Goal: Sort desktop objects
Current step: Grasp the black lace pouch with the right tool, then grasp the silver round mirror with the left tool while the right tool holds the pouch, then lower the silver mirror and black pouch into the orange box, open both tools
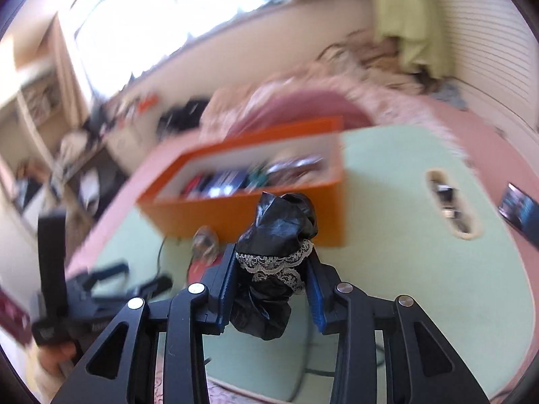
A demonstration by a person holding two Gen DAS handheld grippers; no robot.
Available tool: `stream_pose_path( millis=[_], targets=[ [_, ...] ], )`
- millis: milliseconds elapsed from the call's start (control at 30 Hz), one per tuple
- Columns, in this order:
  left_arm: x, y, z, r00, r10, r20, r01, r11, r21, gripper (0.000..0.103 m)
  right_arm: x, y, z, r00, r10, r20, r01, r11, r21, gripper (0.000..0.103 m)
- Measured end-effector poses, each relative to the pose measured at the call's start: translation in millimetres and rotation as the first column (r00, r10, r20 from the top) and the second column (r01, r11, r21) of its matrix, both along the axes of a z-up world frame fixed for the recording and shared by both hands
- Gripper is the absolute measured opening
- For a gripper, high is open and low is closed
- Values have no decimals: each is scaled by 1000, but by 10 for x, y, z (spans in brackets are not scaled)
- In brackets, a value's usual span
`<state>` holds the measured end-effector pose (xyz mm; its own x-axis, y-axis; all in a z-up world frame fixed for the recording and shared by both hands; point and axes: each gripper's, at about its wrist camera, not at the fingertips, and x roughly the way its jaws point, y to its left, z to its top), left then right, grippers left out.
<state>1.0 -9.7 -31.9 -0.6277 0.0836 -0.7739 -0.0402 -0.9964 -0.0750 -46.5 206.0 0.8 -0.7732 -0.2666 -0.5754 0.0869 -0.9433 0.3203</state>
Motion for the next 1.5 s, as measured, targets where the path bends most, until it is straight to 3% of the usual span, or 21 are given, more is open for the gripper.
stream_pose_path(
  millis=[167,267,367,400,433,600,800,967,1100,1167,1200,1233,1267,1300,1333,1400,1467,1500],
  targets=[
    [-18,294,212,988,-148,-52,149,988,30,102,-49,-30,20,1000,7,16,-6,1000,-3,36],
    [-222,526,249,975,-223,-12,223,974,32,90,-63,-35,51,1000,12,14,-12,1000,0,36],
    [-470,701,140,970,-226,87,228,974,-14,67,-40,8,13,1000,12,19,-12,1000,-13,36],
    [-508,721,132,972,-217,88,221,975,-34,59,-48,5,2,1000,13,20,-12,1000,-16,36],
    [-527,719,170,975,-210,76,213,976,-45,38,-48,4,-11,1000,13,21,-13,1000,-17,36],
    [-296,466,447,978,-208,-26,209,976,56,38,-24,-1,-14,1000,16,18,-15,1000,-18,36],
    [-49,225,871,973,-203,-113,214,971,103,38,-40,-72,69,999,36,-1,-36,999,11,36],
    [-391,249,1256,971,-168,-171,176,984,33,38,-250,-217,449,993,22,-118,-15,998,66,36],
    [-857,263,1331,981,-120,-149,128,991,45,39,-727,-288,609,996,1,-92,6,997,77,37],
    [-1119,253,1168,996,-62,-59,64,998,28,55,-998,-313,557,999,-21,-49,26,994,106,46],
    [-1210,246,1069,999,-38,-13,38,999,18,63,-1129,-310,470,999,-44,-7,45,990,130,66],
    [-1254,220,945,999,-16,36,15,1000,22,63,-1170,-293,398,997,-72,19,68,988,139,79],
    [-1234,184,869,999,-14,49,12,999,32,63,-1189,-259,309,995,-89,40,83,988,128,79],
    [-1194,164,792,999,-17,51,15,999,38,63,-1136,-258,274,996,-93,-14,94,985,146,81],
    [-1112,190,728,999,-27,18,27,1000,6,65,-1120,-274,208,994,-106,-11,106,976,190,90],
    [-968,279,650,999,-42,-32,39,996,-85,71,-1209,-325,-8,990,-107,88,78,955,286,92],
    [-833,283,620,999,-27,-46,23,996,-86,77,-1324,-151,-250,975,-57,216,26,989,144,93],
    [-789,290,612,998,-21,-52,16,996,-89,77,-1369,-19,-357,963,-32,268,25,999,31,93]
  ],
)
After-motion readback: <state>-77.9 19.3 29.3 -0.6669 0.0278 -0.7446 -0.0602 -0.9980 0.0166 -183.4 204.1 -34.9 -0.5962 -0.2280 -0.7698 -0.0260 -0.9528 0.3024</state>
